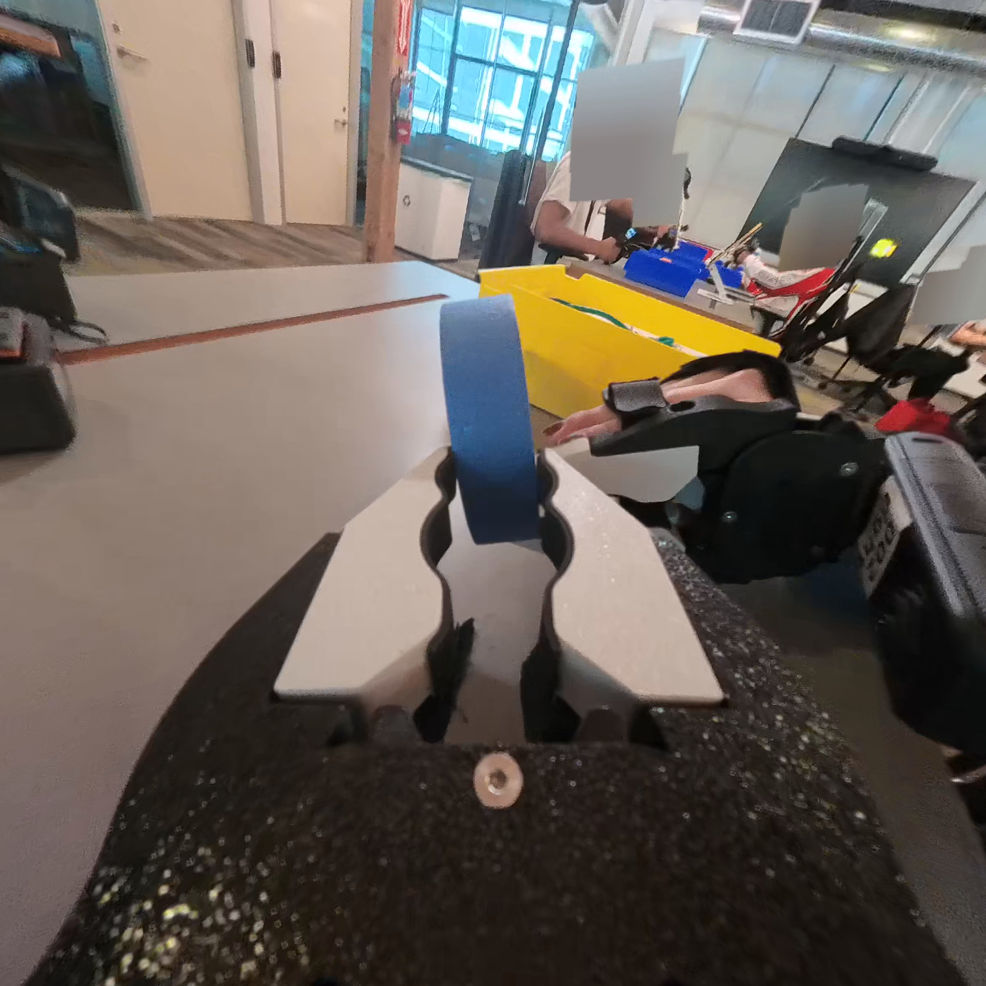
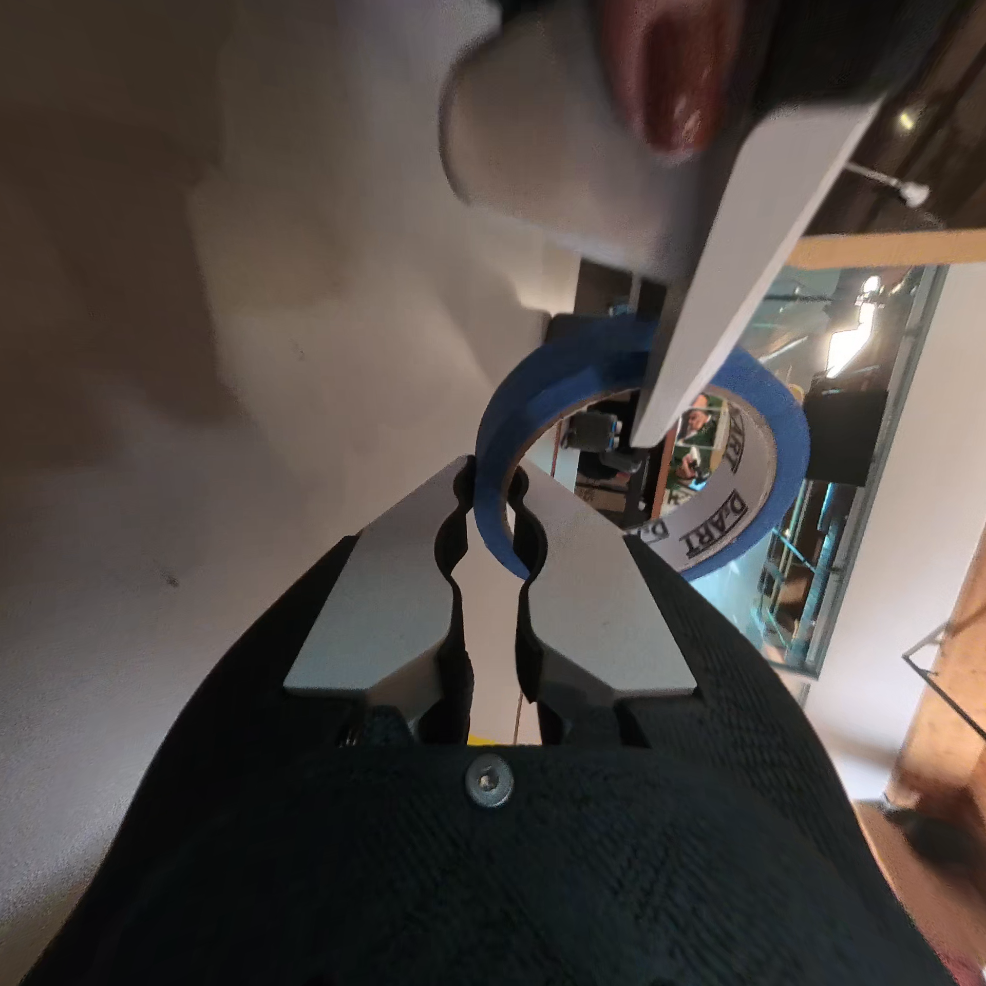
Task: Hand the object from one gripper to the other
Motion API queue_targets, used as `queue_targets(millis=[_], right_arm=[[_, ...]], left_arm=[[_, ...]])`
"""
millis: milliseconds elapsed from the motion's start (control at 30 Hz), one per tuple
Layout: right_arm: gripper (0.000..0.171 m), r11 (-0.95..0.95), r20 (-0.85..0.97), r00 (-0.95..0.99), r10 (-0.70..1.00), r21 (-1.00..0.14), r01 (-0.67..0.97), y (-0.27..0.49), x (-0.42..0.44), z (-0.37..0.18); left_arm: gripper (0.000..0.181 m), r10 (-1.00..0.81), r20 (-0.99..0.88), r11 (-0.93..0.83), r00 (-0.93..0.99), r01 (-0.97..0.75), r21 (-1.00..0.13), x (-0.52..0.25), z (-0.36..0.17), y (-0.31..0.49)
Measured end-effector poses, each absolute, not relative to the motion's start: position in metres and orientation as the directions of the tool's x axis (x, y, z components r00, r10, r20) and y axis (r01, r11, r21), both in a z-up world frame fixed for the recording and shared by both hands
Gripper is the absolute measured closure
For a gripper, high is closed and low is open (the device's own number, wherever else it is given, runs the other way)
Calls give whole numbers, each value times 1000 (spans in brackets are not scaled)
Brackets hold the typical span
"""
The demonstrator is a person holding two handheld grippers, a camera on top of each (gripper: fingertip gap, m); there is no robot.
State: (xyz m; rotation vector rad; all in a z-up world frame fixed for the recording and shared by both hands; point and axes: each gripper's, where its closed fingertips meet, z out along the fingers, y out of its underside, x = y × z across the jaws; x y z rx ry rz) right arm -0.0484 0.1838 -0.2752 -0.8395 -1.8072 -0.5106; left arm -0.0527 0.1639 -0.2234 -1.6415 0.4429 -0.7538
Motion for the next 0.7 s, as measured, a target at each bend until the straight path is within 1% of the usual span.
queue_targets(millis=[67,100,133,167,233,300,333,367,400,433,467,500,533,567,633,700], right_arm=[[160,711,934,-203,295,-73,699,178,-55,-273],[160,743,937,-163,310,-131,656,174,-58,-269],[158,773,930,-109,351,-222,595,167,-61,-263],[151,784,905,-55,421,-333,524,160,-62,-254],[134,736,811,100,576,-568,369,155,-59,-223],[113,616,622,313,718,-777,132,161,-46,-176],[106,514,489,351,798,-857,25,166,-39,-161],[99,383,347,332,877,-923,-46,170,-35,-156],[90,227,196,267,944,-970,-90,172,-36,-155],[87,60,44,147,988,-992,-110,166,-38,-158],[89,-102,-101,-11,995,-990,-102,154,-40,-161],[95,-237,-222,-163,961,-969,-74,141,-39,-163],[104,-328,-304,-272,913,-944,-47,132,-37,-164],[117,-373,-344,-321,883,-927,-35,129,-36,-165],[143,-342,-310,-306,900,-938,-55,133,-35,-170],[145,-257,-230,-250,941,-963,-82,139,-34,-172]], left_arm=[[155,-678,200,-178,707,106,-978,-53,-218,162],[155,-670,201,-173,714,114,-978,-57,-216,163],[155,-648,195,-160,736,119,-980,-64,-214,166],[155,-634,200,-154,747,131,-979,-72,-213,168],[156,-649,268,-152,712,224,-963,-83,-204,167],[156,-729,315,-125,608,334,-934,-86,-187,159],[155,-788,302,-99,536,374,-922,-84,-177,150],[156,-853,272,-79,445,406,-911,-81,-167,137],[156,-904,239,-70,355,428,-901,-77,-160,124],[156,-923,220,-67,316,432,-900,-75,-158,118],[156,-925,206,-61,320,410,-910,-72,-161,117],[155,-921,187,-52,341,370,-927,-69,-166,118],[155,-919,169,-44,357,331,-942,-66,-172,119],[155,-922,157,-44,353,307,-951,-62,-175,118],[156,-923,198,-91,330,315,-945,-59,-177,118],[155,-895,266,-150,359,319,-936,-60,-182,127]])
